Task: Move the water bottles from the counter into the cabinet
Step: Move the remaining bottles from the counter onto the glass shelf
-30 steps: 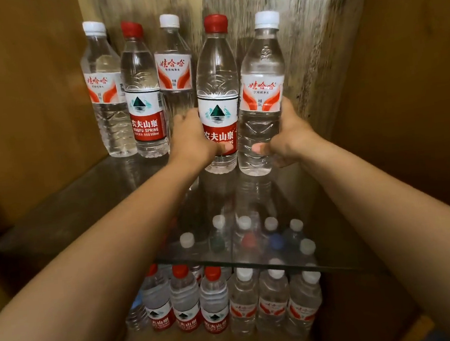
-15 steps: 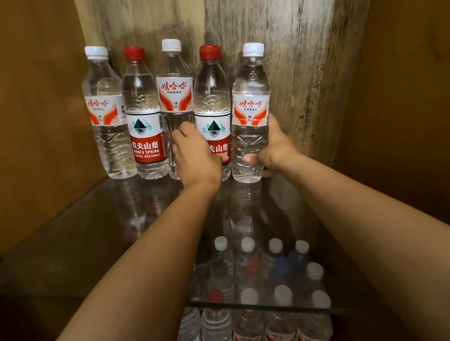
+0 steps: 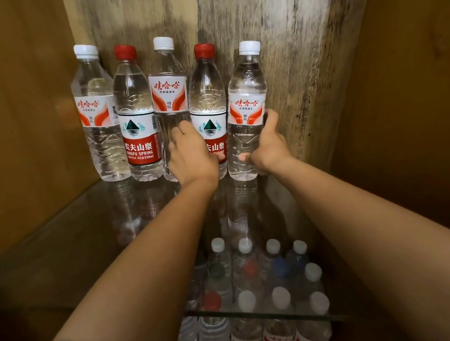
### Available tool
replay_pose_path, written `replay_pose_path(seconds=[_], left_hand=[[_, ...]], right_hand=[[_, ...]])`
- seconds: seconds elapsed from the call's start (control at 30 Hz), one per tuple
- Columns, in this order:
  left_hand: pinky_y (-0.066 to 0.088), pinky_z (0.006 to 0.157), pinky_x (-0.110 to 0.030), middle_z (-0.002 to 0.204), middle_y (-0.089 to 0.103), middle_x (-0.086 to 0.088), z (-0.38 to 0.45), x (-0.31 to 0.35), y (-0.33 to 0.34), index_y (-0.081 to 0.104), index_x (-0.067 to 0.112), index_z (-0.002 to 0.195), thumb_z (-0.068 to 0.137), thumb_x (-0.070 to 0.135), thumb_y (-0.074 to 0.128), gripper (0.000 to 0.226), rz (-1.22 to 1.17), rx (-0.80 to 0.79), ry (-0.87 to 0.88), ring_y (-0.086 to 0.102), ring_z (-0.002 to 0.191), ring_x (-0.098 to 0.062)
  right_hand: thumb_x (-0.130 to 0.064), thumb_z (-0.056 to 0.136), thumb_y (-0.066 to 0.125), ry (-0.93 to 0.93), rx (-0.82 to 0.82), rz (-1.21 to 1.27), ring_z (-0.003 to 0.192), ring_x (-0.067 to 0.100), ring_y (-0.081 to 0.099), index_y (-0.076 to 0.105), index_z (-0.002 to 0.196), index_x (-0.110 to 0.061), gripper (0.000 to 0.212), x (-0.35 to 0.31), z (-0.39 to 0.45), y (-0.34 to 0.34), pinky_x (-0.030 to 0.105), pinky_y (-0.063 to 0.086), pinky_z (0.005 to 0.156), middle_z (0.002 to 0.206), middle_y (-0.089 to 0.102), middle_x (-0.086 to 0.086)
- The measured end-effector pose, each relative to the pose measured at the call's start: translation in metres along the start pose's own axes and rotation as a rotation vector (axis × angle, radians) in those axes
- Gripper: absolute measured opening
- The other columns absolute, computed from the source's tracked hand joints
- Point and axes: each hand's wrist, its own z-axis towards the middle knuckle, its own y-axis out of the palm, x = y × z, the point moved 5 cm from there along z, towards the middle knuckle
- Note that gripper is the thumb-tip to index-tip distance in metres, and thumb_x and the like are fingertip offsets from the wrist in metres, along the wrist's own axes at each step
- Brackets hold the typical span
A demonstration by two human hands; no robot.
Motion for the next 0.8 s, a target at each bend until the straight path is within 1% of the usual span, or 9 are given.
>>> replay_pose_path(seconds=[0.2, 0.3, 0.37, 0.47, 0.53, 0.6, 0.67, 0.73, 0.8], left_hand=[[0.045, 0.091, -0.043, 0.128, 0.047, -0.012, -0.001, -0.001, 0.001, 0.038, 0.009, 0.120, 0.069, 0.026, 0.080, 0.068, 0.014, -0.027, 0.005, 0.048, 0.120, -0.031], [0.045, 0.094, -0.044, 0.131, 0.044, -0.012, -0.004, -0.002, 0.001, 0.038, 0.008, 0.123, 0.073, 0.022, 0.077, 0.064, -0.033, -0.077, 0.009, 0.047, 0.121, -0.031], [0.044, 0.096, -0.044, 0.133, 0.043, -0.011, -0.004, -0.005, -0.001, 0.040, 0.010, 0.125, 0.077, 0.022, 0.074, 0.061, -0.098, -0.130, -0.001, 0.048, 0.121, -0.030], [0.044, 0.099, -0.043, 0.134, 0.048, -0.009, -0.003, -0.011, -0.006, 0.041, 0.013, 0.132, 0.082, 0.018, 0.069, 0.058, -0.407, -0.324, -0.069, 0.050, 0.121, -0.026], [0.049, 0.087, -0.037, 0.130, 0.055, -0.007, -0.010, -0.015, -0.013, 0.040, 0.016, 0.134, 0.085, 0.014, 0.064, 0.054, -0.566, -0.496, -0.133, 0.055, 0.114, -0.024], [0.051, 0.068, -0.033, 0.122, 0.059, -0.004, -0.020, -0.019, -0.023, 0.041, 0.016, 0.133, 0.087, 0.017, 0.062, 0.051, -0.571, -0.619, -0.178, 0.060, 0.099, -0.021], [0.053, 0.062, -0.032, 0.113, 0.062, -0.003, -0.030, -0.019, -0.036, 0.047, 0.014, 0.129, 0.087, 0.019, 0.062, 0.045, -0.546, -0.658, -0.164, 0.062, 0.087, -0.017], [0.054, 0.062, -0.030, 0.101, 0.065, -0.002, -0.042, -0.016, -0.050, 0.053, 0.013, 0.122, 0.088, 0.019, 0.061, 0.034, -0.553, -0.663, -0.100, 0.064, 0.078, -0.014], [0.051, 0.056, -0.025, 0.091, 0.067, -0.001, -0.059, -0.010, -0.064, 0.057, 0.012, 0.116, 0.091, 0.020, 0.056, 0.026, -0.591, -0.666, -0.011, 0.061, 0.066, -0.011]], right_hand=[[-0.006, 0.078, 0.070, -0.009, 0.000, -0.033, 0.110, 0.030, 0.054, 0.009, 0.142, -0.020, 0.090, 0.001, -0.004, -0.001, 0.048, 0.052, 0.088, 0.128, 0.050, 0.012], [-0.011, 0.080, 0.070, 0.019, -0.025, -0.057, 0.114, 0.031, 0.053, 0.005, 0.143, -0.022, 0.092, 0.000, -0.007, -0.001, 0.049, 0.049, 0.092, 0.132, 0.047, 0.011], [-0.013, 0.079, 0.071, 0.063, -0.065, -0.061, 0.122, 0.032, 0.047, 0.001, 0.146, -0.024, 0.097, 0.001, -0.010, -0.001, 0.050, 0.045, 0.098, 0.141, 0.038, 0.011], [-0.015, 0.078, 0.072, 0.187, -0.146, -0.006, 0.137, 0.036, 0.027, 0.000, 0.148, -0.023, 0.101, 0.005, -0.017, -0.002, 0.055, 0.036, 0.106, 0.154, 0.016, 0.012], [-0.016, 0.079, 0.072, 0.213, -0.190, 0.020, 0.138, 0.035, 0.027, 0.006, 0.148, -0.019, 0.096, 0.003, -0.026, -0.003, 0.054, 0.036, 0.106, 0.154, 0.019, 0.012], [-0.012, 0.082, 0.068, 0.174, -0.213, 0.031, 0.126, 0.030, 0.045, 0.024, 0.142, -0.013, 0.075, -0.002, -0.036, -0.008, 0.048, 0.044, 0.099, 0.145, 0.038, 0.012], [-0.007, 0.086, 0.059, 0.082, -0.261, 0.006, 0.089, 0.014, 0.057, 0.047, 0.122, -0.012, 0.038, -0.010, -0.051, -0.013, 0.031, 0.051, 0.074, 0.111, 0.060, 0.005], [-0.009, 0.090, 0.053, 0.029, -0.285, -0.043, 0.068, 0.005, 0.049, 0.052, 0.102, -0.020, 0.017, -0.015, -0.067, -0.018, 0.022, 0.046, 0.058, 0.080, 0.054, -0.007], [-0.011, 0.091, 0.052, -0.010, -0.304, -0.090, 0.070, 0.007, 0.050, 0.051, 0.106, -0.022, 0.018, -0.017, -0.084, -0.025, 0.023, 0.049, 0.060, 0.077, 0.049, -0.008]])
